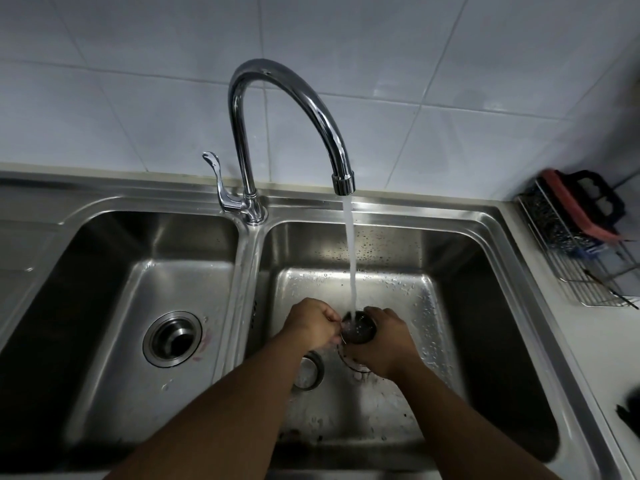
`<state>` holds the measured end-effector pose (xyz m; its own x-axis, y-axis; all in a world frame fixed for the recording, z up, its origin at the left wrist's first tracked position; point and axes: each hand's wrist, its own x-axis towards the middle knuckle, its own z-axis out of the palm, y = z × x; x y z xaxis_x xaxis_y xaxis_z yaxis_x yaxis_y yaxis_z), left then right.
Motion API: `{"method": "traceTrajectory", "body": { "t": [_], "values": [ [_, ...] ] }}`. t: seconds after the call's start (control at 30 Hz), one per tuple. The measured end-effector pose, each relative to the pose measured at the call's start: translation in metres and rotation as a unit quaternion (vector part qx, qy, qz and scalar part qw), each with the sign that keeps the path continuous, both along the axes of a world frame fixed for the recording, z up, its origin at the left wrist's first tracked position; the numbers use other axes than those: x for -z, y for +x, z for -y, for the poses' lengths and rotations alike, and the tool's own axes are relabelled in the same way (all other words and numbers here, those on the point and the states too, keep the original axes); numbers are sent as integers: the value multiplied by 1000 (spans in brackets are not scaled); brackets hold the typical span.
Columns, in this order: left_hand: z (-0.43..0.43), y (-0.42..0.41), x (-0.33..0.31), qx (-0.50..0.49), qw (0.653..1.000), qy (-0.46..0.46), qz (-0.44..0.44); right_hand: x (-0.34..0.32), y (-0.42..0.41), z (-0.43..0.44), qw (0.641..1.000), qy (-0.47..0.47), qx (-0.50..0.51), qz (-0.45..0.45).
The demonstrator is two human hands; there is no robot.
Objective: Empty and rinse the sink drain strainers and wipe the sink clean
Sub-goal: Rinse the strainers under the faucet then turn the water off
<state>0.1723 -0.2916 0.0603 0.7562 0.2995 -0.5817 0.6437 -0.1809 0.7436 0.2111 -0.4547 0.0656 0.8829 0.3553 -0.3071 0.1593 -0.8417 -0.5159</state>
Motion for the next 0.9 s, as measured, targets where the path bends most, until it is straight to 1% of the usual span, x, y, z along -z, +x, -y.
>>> {"method": "traceTrajectory", "body": {
  "t": [0.2,0.4,0.73,0.9],
  "values": [
    [-8,-2,0,-24,999,-6,-32,-3,-6,-9,1000,-1,-13,8],
    [-7,-4,-4,-19,998,-36,-57,-5,-11,1,999,8,-35,11],
    [3,2,-13,-29,996,-78,-17,-14,-10,11,993,110,32,-16],
    [-3,0,-13,-35,996,-78,-18,-13,-11,6,994,104,35,-4]
  ]
}}
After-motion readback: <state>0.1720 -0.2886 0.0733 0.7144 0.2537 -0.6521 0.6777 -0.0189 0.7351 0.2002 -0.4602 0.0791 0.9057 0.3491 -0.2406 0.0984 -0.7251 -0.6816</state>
